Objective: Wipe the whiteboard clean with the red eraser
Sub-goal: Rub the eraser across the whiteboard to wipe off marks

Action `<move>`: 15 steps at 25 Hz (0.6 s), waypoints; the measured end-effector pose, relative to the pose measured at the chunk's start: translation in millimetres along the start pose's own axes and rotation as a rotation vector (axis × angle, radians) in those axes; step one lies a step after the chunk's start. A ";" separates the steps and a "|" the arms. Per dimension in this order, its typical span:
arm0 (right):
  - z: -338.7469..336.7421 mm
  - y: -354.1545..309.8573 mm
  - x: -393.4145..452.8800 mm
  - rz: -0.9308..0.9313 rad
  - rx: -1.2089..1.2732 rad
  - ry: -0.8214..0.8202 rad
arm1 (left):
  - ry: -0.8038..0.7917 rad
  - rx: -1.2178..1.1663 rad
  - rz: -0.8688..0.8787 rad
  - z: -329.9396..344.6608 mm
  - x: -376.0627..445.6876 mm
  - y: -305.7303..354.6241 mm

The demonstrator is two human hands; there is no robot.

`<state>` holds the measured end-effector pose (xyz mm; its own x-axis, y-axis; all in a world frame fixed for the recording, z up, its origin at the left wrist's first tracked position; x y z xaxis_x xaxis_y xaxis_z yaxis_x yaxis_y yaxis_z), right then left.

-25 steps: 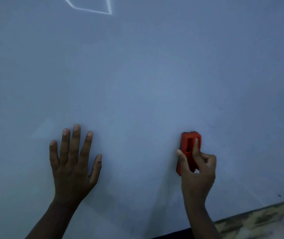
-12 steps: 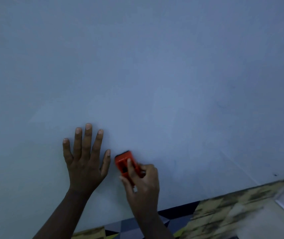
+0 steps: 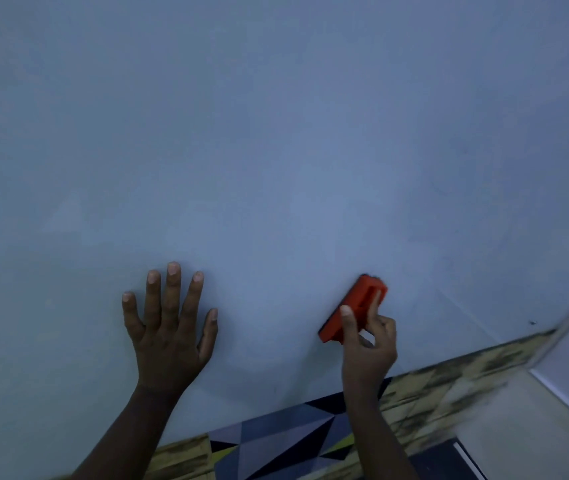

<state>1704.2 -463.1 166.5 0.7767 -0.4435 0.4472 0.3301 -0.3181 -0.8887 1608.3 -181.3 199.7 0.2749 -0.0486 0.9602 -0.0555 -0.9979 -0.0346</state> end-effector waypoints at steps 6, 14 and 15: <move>-9.5 77.4 -19.5 0.408 0.075 0.023 | -0.028 -0.018 -0.016 3.5 -16.6 2.1; 31.6 28.0 -106.9 -0.020 -0.159 -0.219 | -0.086 -0.023 -0.011 3.7 -45.3 1.3; 38.0 33.7 -122.4 -0.130 -0.256 -0.277 | -0.095 -0.025 -0.011 3.6 -49.2 0.9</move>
<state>1640.6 -387.7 78.0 0.8641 -0.1537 0.4792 0.3181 -0.5712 -0.7567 1598.2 -180.0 151.4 0.3656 -0.0424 0.9298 -0.0754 -0.9970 -0.0158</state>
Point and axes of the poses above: each hand's wrist, its own x-axis towards the middle knuckle, its own z-axis out of the palm, y = z × x, the point moved 3 cm from there along x, towards the middle knuckle, and after that the axes turned 14 degrees about -x, right-handed, at the moved point
